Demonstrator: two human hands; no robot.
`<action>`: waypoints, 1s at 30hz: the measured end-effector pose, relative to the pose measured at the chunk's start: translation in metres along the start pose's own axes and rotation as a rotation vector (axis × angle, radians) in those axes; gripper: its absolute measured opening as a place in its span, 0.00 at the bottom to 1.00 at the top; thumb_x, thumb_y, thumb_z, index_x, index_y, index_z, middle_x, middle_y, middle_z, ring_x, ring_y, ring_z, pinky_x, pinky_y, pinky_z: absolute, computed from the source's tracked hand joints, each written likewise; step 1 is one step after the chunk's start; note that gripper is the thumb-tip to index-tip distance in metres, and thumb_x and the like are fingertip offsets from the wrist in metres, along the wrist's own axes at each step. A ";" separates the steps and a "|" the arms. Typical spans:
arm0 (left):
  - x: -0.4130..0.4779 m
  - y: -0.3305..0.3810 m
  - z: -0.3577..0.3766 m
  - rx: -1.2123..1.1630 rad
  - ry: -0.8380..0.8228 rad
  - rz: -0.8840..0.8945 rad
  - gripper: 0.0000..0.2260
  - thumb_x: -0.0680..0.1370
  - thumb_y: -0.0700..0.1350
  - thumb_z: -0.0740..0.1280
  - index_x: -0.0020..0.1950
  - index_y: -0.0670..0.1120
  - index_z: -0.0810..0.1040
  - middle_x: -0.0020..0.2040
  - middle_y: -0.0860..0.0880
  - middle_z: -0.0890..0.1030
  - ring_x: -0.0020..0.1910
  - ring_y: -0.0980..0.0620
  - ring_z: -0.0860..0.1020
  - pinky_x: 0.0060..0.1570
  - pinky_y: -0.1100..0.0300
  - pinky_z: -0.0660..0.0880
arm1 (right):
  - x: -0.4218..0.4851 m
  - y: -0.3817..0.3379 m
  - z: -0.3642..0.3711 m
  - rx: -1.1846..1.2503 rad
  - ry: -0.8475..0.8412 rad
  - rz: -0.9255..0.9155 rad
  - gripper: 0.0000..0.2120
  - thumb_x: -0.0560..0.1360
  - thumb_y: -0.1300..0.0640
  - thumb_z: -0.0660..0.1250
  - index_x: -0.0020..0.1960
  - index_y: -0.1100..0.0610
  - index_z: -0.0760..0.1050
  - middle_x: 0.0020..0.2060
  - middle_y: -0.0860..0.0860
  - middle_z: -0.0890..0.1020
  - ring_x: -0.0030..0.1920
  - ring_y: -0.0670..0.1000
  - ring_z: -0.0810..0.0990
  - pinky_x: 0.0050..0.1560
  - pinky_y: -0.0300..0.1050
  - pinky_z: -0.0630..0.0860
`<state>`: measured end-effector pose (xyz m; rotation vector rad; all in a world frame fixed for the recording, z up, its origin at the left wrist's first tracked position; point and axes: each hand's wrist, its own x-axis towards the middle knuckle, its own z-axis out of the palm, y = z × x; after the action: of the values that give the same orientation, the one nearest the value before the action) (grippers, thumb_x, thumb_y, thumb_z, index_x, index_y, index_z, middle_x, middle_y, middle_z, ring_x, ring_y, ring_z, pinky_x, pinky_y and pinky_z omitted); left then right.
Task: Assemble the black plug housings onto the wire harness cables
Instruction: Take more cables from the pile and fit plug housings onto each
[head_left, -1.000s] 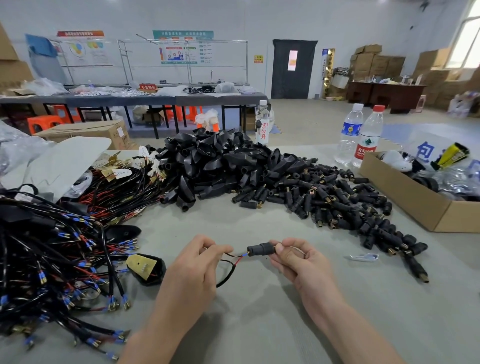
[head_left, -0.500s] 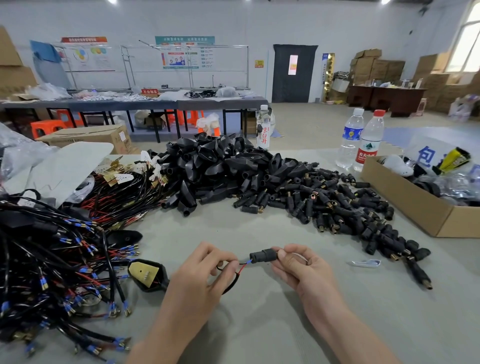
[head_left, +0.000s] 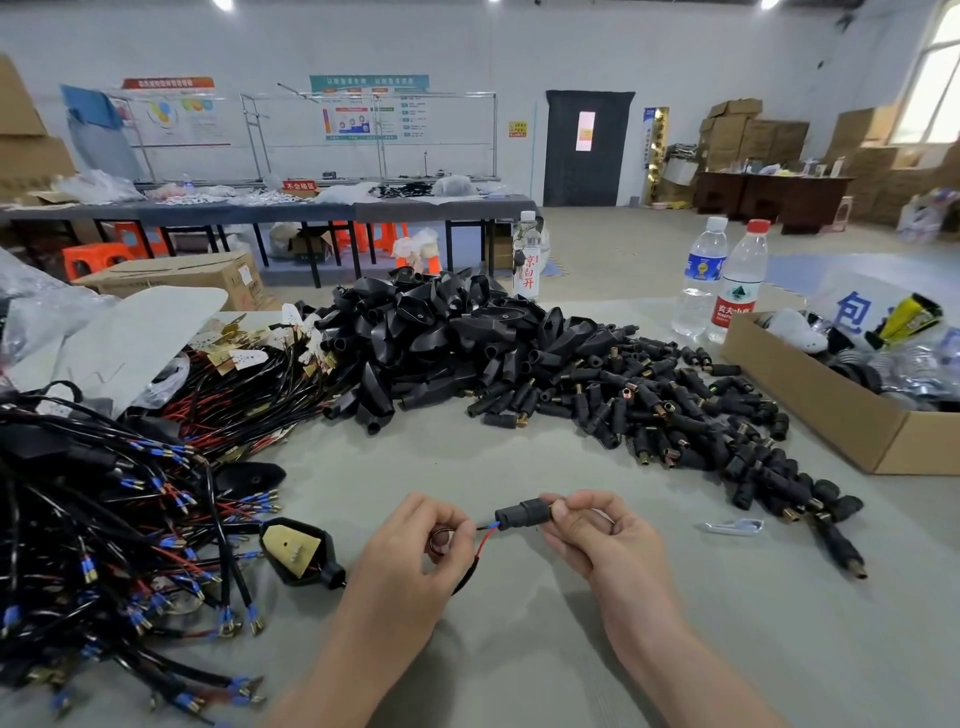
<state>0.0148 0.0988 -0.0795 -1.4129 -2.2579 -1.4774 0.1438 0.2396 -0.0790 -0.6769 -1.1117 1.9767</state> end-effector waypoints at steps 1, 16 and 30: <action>0.000 0.000 0.001 0.007 0.005 0.005 0.07 0.77 0.43 0.71 0.41 0.52 0.77 0.39 0.56 0.75 0.40 0.55 0.76 0.42 0.58 0.72 | -0.001 0.001 0.001 -0.001 -0.007 -0.001 0.06 0.73 0.68 0.71 0.44 0.60 0.75 0.47 0.57 0.87 0.45 0.50 0.87 0.44 0.37 0.81; -0.004 -0.003 0.013 -0.165 0.073 -0.070 0.11 0.75 0.62 0.63 0.46 0.57 0.77 0.34 0.52 0.79 0.31 0.51 0.76 0.33 0.60 0.71 | -0.009 0.005 0.008 0.054 0.024 0.057 0.06 0.73 0.68 0.70 0.45 0.60 0.75 0.47 0.57 0.87 0.40 0.49 0.86 0.41 0.36 0.81; -0.005 -0.002 0.014 -0.166 0.041 -0.073 0.10 0.77 0.62 0.61 0.47 0.59 0.78 0.31 0.58 0.78 0.28 0.59 0.74 0.32 0.67 0.69 | -0.013 0.006 0.012 0.100 0.062 0.063 0.06 0.73 0.68 0.70 0.46 0.61 0.75 0.47 0.57 0.87 0.43 0.50 0.87 0.41 0.35 0.81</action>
<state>0.0215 0.1060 -0.0909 -1.3404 -2.2309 -1.7359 0.1400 0.2217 -0.0774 -0.7227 -0.9585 2.0361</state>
